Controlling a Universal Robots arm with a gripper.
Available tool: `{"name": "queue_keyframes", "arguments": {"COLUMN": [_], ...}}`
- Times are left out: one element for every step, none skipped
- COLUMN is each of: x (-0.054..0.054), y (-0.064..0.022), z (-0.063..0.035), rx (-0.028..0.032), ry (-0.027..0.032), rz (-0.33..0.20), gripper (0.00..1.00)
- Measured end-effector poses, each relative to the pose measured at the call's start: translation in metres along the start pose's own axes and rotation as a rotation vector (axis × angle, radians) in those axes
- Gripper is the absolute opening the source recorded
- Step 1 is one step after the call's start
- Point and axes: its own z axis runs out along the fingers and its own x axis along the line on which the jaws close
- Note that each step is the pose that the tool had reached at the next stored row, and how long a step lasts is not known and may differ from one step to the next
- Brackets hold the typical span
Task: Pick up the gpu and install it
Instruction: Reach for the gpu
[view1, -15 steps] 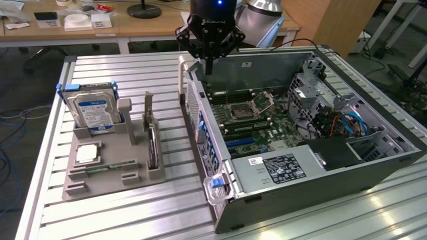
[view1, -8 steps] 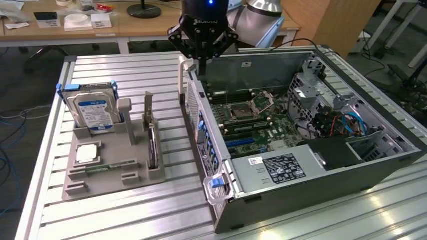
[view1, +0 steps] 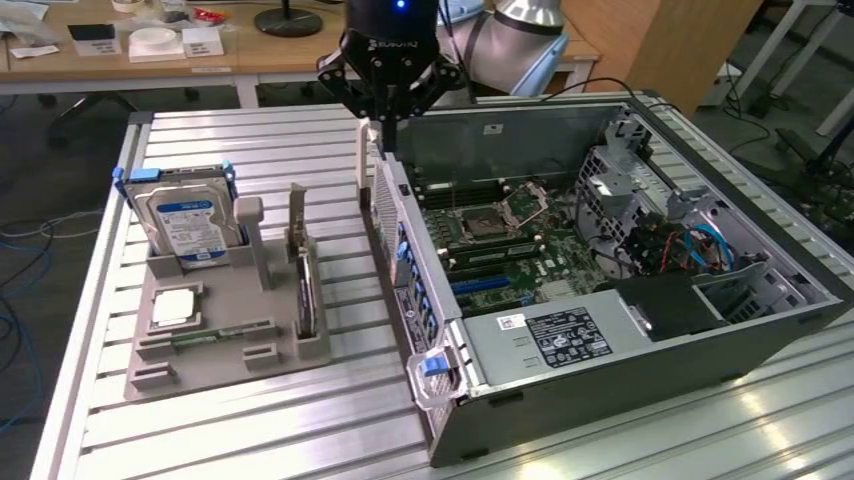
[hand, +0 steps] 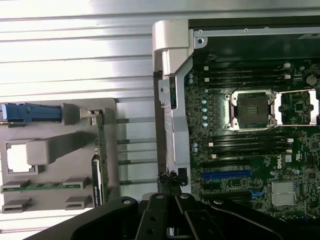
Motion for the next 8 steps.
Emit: {"name": "queue_keyframes", "arguments": {"x": [0.002, 0.004, 0.006, 0.008, 0.010, 0.011, 0.013, 0.015], "y": [-0.0001, -0.0003, -0.0004, -0.0005, -0.0007, -0.0008, -0.0010, -0.0011], "z": [-0.0001, -0.0001, -0.0002, -0.0002, -0.0003, -0.0003, -0.0004, -0.0004], "rx": [0.0000, 0.0001, 0.0000, 0.0000, 0.0001, 0.0001, 0.0001, 0.0000], "ry": [0.0000, 0.0000, 0.0000, 0.0000, 0.0000, 0.0001, 0.0000, 0.0001], "rz": [0.000, 0.000, 0.000, 0.000, 0.000, 0.000, 0.000, 0.000], "gripper": [0.11, 0.11, 0.11, 0.11, 0.11, 0.11, 0.11, 0.11]}}
